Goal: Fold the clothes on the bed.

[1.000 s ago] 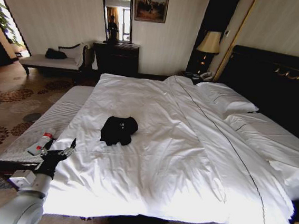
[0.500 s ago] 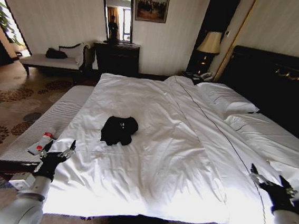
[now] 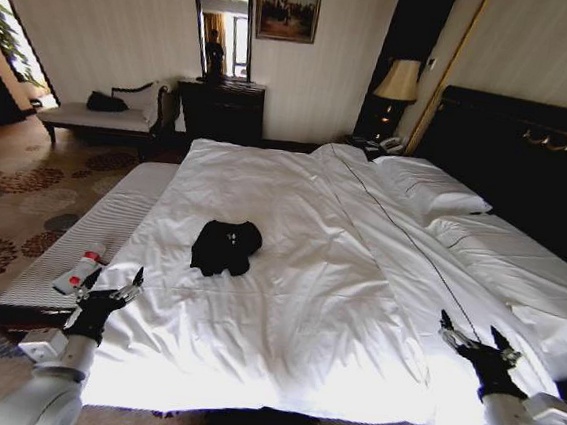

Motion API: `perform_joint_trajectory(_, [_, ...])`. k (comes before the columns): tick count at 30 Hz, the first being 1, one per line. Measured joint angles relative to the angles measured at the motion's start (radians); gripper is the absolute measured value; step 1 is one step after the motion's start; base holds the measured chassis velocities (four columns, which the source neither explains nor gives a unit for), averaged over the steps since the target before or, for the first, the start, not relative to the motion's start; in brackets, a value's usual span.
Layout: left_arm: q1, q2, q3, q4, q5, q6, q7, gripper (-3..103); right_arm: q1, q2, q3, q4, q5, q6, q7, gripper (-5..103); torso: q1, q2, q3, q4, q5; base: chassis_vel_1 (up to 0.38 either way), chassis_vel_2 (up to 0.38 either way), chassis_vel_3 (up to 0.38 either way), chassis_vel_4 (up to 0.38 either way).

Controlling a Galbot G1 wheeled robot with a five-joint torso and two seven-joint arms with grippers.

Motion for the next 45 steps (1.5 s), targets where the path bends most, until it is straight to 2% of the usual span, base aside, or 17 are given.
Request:
perform_joint_trajectory(6, [-0.004,-0.001,0.009,-0.002,0.004,0.004,-0.001,100,0.003,0.014,-0.005,0.005,0.001,-0.004,0.003,101,0.0,0.0,0.0,0.0002,0.0,0.049,0.033,-0.045,-0.036])
perform_joint_trajectory(11, [0.006,-0.002,0.004,-0.002,0.004,0.0,-0.001,100,-0.001,0.019,-0.009,0.007,0.002,-0.01,0.006,95,0.0,0.0,0.0,0.0002,-0.0001,0.088,0.086,-0.085,-0.068])
perform_joint_trajectory(16, [0.006,-0.003,0.004,-0.002,0.004,-0.001,-0.001,100,-0.004,0.019,-0.011,0.014,0.0,-0.015,0.012,101,0.0,0.0,0.0,0.0002,-0.0003,0.09,0.068,-0.079,-0.067])
perform_joint_trajectory(19, [0.003,-0.004,0.004,-0.002,0.004,-0.001,-0.001,100,-0.004,0.02,-0.011,0.015,-0.001,-0.02,0.019,98,0.0,0.0,0.0,0.0001,-0.0003,0.032,0.034,-0.026,-0.03])
perform_joint_trajectory(22, [0.0,-0.004,0.006,-0.003,0.004,0.0,-0.001,100,-0.001,0.023,-0.011,0.012,-0.002,-0.036,0.046,89,0.0,0.0,0.0,0.0001,0.0,0.0,0.0,0.0,0.0])
perform_joint_trajectory(23, [0.0,-0.004,0.006,-0.003,0.004,0.0,-0.001,100,-0.001,0.023,-0.011,0.012,-0.002,-0.036,0.046,89,0.0,0.0,0.0,0.0001,0.0,0.0,0.0,0.0,0.0])
perform_joint_trajectory(26, [0.001,-0.003,0.006,-0.005,0.004,0.001,-0.001,100,-0.013,0.026,-0.011,0.014,-0.002,-0.042,0.035,99,0.0,0.0,0.0,0.0,0.0003,0.0,0.0,0.0,0.0])
perform_joint_trajectory(31, [-0.005,-0.002,0.006,-0.008,0.004,0.006,-0.003,100,-0.027,0.032,-0.016,0.027,-0.023,-0.043,-0.022,100,0.0,0.0,0.0,0.0001,-0.0003,0.0,0.0,0.0,0.0])
perform_joint_trajectory(45, [-0.002,-0.002,0.008,-0.01,0.005,0.009,-0.005,100,-0.031,0.038,-0.025,0.029,-0.048,-0.036,-0.032,100,0.0,0.0,0.0,0.0002,0.0,0.0,0.0,0.0,0.0])
